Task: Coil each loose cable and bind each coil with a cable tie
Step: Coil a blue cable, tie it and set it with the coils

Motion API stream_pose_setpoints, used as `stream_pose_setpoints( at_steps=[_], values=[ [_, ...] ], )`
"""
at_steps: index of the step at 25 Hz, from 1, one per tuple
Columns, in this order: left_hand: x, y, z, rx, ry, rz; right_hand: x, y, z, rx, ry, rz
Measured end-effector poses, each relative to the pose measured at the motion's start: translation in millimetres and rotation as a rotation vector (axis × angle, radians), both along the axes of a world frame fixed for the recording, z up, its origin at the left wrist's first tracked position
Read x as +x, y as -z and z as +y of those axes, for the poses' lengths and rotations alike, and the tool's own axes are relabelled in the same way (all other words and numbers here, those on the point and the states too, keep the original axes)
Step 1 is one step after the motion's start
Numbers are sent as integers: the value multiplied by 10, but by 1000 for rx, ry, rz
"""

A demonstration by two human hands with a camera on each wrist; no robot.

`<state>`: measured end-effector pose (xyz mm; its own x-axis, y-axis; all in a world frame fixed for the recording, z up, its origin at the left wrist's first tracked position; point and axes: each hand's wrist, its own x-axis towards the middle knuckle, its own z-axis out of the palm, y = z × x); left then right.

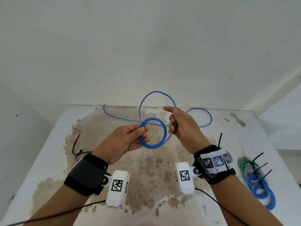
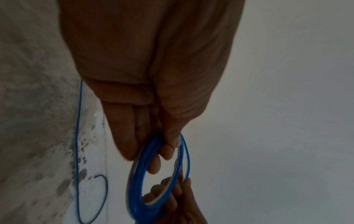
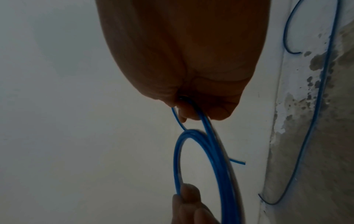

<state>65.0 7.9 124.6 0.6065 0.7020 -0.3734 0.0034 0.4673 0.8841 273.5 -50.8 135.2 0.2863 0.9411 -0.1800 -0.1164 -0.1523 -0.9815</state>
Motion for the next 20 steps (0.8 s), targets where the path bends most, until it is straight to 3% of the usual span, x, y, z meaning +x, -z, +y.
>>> stream_pose_setpoints(
  at_steps=[4, 9, 11, 15, 20],
  values=[
    [-9, -30, -23, 118, 172, 144, -53, 18, -14, -17, -111, -105],
    [30, -127, 25, 166, 324, 266, -153, 49, -52, -79, -315, -38],
    [57, -161, 41, 182, 400, 306, -178, 43, -103, -84, -387, -178],
    [106, -157, 31, 214, 445, 348, -215, 16, -218, -31, -532, -640],
    [153, -133, -2, 290, 420, 384, -215, 26, -296, 22, -516, -691]
  ],
)
